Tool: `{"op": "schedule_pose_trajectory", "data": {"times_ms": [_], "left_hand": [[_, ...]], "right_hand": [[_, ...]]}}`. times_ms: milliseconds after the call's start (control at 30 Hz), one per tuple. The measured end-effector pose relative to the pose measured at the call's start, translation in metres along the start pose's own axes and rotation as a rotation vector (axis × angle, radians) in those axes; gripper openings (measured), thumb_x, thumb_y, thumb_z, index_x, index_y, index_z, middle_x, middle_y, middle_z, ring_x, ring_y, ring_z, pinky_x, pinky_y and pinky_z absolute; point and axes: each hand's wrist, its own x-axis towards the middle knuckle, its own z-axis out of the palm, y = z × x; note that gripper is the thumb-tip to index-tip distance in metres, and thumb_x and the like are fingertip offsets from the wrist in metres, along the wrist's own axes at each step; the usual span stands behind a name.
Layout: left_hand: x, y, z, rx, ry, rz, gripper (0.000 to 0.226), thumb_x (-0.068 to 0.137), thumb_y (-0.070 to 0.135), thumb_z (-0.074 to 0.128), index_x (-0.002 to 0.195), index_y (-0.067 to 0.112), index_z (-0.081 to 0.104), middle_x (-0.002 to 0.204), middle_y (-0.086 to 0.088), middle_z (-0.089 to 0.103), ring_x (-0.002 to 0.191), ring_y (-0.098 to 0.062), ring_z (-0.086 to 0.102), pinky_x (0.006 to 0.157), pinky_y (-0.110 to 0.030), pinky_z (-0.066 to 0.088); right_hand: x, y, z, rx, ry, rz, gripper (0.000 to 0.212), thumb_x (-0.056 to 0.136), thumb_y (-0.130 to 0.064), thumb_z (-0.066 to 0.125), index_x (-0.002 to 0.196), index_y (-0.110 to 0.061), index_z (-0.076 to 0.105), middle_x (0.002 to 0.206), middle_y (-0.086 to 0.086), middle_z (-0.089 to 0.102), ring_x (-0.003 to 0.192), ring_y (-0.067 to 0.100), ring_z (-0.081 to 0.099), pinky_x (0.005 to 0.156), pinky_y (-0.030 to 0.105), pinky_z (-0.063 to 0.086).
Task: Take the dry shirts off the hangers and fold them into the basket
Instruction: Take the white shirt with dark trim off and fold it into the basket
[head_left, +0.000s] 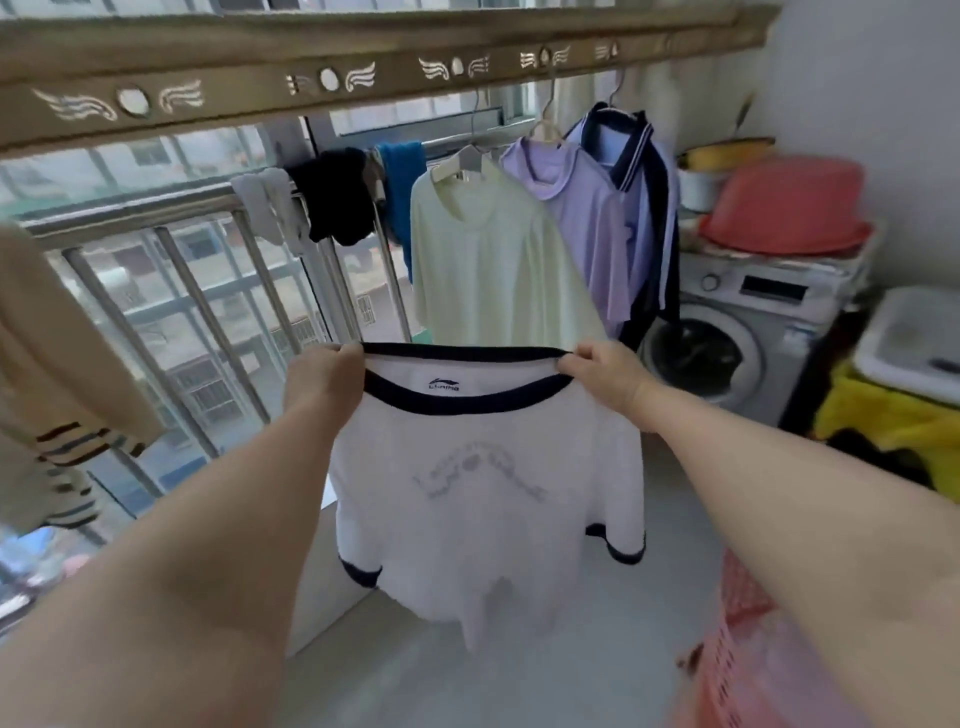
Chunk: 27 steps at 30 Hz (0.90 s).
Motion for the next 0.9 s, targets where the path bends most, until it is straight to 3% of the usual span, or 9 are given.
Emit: {"op": "schedule_pose_trajectory", "data": {"times_ms": [167, 267, 367, 500, 600, 667, 733, 800, 900], "left_hand": [[0.012, 0.029, 0.015, 0.115, -0.035, 0.159, 0.031, 0.088, 0.031, 0.043, 0.067, 0.014, 0.059, 0.068, -0.007, 0.057, 0.074, -0.03, 0.055, 0.063, -0.03, 0.037], [0.024, 0.04, 0.024, 0.27, -0.04, 0.302, 0.03, 0.085, 0.035, 0.046, 0.074, 0.015, 0.065, 0.068, -0.003, 0.059, 0.074, -0.028, 0.055, 0.055, -0.027, 0.034], [0.032, 0.052, 0.039, 0.301, -0.096, 0.396, 0.033, 0.086, 0.04, 0.046, 0.078, 0.017, 0.069, 0.074, -0.004, 0.062, 0.074, -0.026, 0.054, 0.057, -0.028, 0.035], [0.049, 0.058, 0.055, 0.279, -0.189, 0.447, 0.049, 0.087, 0.059, 0.046, 0.082, 0.018, 0.071, 0.075, -0.006, 0.065, 0.069, -0.024, 0.056, 0.06, -0.031, 0.041], [0.063, 0.063, 0.057, 0.119, -0.508, 0.43, 0.049, 0.074, 0.065, 0.064, 0.077, 0.017, 0.072, 0.071, -0.005, 0.067, 0.068, -0.025, 0.062, 0.063, -0.03, 0.045], [0.068, 0.067, 0.054, 0.046, -0.912, 0.373, 0.037, 0.066, 0.046, 0.081, 0.087, 0.016, 0.073, 0.083, -0.007, 0.073, 0.077, -0.026, 0.068, 0.074, -0.031, 0.053], [0.073, 0.068, 0.052, 0.103, -1.139, 0.367, 0.055, 0.052, 0.037, 0.085, 0.101, 0.014, 0.071, 0.097, -0.011, 0.074, 0.091, -0.028, 0.07, 0.087, -0.038, 0.054], [0.08, 0.068, 0.06, 0.16, -1.056, 0.463, 0.067, 0.041, 0.048, 0.08, 0.098, 0.014, 0.071, 0.099, -0.008, 0.072, 0.093, -0.027, 0.068, 0.091, -0.038, 0.052], [0.082, 0.074, 0.071, -0.029, -0.868, 0.498, 0.052, 0.05, 0.054, 0.071, 0.083, 0.016, 0.058, 0.08, -0.007, 0.052, 0.073, -0.019, 0.047, 0.066, -0.028, 0.035]], "right_hand": [[-0.007, 0.009, -0.039, 0.075, -0.005, 0.011, 0.053, 0.064, -0.048, 0.082, 0.077, -0.001, 0.064, 0.073, 0.003, 0.059, 0.07, 0.014, 0.056, 0.07, 0.027, 0.045], [-0.009, 0.013, -0.059, -0.045, 0.103, 0.042, 0.028, 0.068, -0.034, 0.084, 0.074, -0.009, 0.073, 0.063, -0.005, 0.059, 0.064, 0.009, 0.053, 0.057, 0.02, 0.038], [-0.008, 0.019, -0.062, -0.099, 0.315, 0.051, 0.043, 0.08, -0.039, 0.072, 0.069, 0.001, 0.062, 0.062, 0.005, 0.043, 0.057, 0.015, 0.037, 0.054, 0.028, 0.022], [-0.013, 0.021, -0.057, -0.043, 0.437, 0.088, 0.045, 0.093, -0.039, 0.056, 0.057, -0.016, 0.042, 0.055, -0.003, 0.032, 0.054, 0.015, 0.031, 0.055, 0.03, 0.018], [-0.025, 0.021, -0.058, -0.115, 0.542, 0.143, 0.038, 0.094, -0.04, 0.053, 0.061, -0.021, 0.055, 0.054, -0.004, 0.041, 0.055, 0.016, 0.04, 0.053, 0.03, 0.024], [-0.034, 0.023, -0.061, -0.131, 0.624, 0.179, 0.036, 0.091, -0.046, 0.056, 0.06, -0.027, 0.058, 0.057, -0.003, 0.048, 0.06, 0.018, 0.046, 0.055, 0.03, 0.029], [-0.044, 0.024, -0.064, -0.141, 0.668, 0.226, 0.029, 0.087, -0.051, 0.059, 0.073, -0.028, 0.066, 0.069, 0.0, 0.06, 0.068, 0.02, 0.054, 0.06, 0.031, 0.036], [-0.052, 0.026, -0.067, -0.149, 0.709, 0.281, 0.03, 0.086, -0.052, 0.06, 0.087, -0.025, 0.072, 0.078, 0.005, 0.066, 0.075, 0.024, 0.059, 0.064, 0.031, 0.038], [-0.059, 0.027, -0.067, -0.126, 0.793, 0.31, 0.031, 0.091, -0.044, 0.056, 0.09, -0.017, 0.072, 0.072, 0.006, 0.062, 0.073, 0.027, 0.056, 0.062, 0.031, 0.036]]}}
